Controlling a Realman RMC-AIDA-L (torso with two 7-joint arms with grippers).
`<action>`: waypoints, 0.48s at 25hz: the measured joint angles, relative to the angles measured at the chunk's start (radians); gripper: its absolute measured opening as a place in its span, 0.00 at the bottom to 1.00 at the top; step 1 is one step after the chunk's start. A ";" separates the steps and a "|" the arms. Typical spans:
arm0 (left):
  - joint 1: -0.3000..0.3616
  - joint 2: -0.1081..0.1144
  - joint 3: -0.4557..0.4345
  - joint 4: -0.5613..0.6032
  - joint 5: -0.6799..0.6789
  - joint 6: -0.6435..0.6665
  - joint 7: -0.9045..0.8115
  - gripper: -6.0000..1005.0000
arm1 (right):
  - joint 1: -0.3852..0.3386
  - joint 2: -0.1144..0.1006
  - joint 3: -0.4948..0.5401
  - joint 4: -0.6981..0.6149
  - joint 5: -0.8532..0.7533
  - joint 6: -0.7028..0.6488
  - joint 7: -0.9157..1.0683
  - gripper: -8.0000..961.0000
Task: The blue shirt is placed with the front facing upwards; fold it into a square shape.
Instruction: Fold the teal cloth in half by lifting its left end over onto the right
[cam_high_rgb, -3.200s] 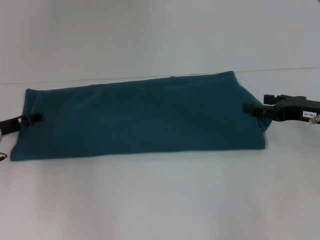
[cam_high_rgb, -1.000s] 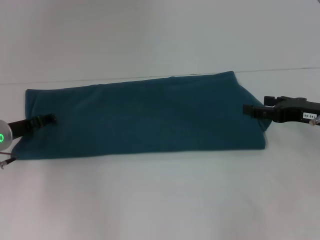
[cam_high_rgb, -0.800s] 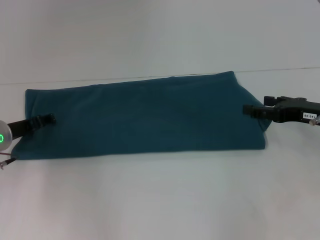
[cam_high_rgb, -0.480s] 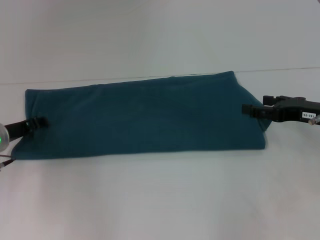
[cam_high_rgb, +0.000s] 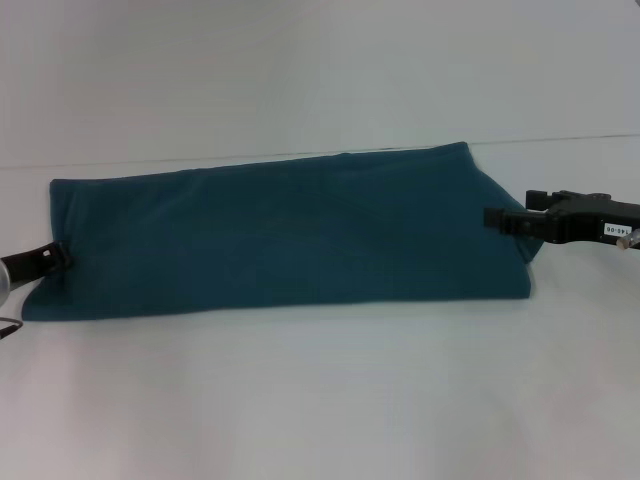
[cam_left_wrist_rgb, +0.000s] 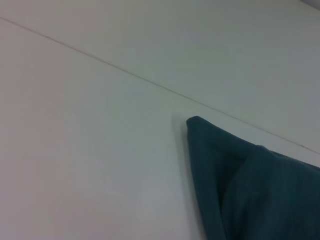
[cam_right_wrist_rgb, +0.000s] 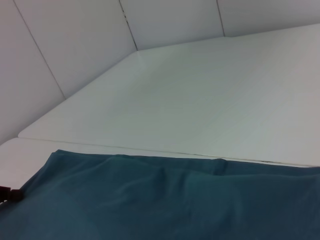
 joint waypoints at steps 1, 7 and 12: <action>0.000 0.000 0.000 0.000 0.000 -0.001 0.000 0.29 | 0.000 0.000 0.000 0.000 0.000 0.000 0.000 0.96; -0.004 -0.008 0.005 -0.015 0.000 -0.004 0.006 0.14 | 0.000 0.000 0.000 0.000 0.000 0.001 0.000 0.96; -0.004 -0.020 0.010 -0.043 0.000 0.001 0.010 0.05 | 0.000 0.000 0.000 0.000 0.000 0.001 0.000 0.96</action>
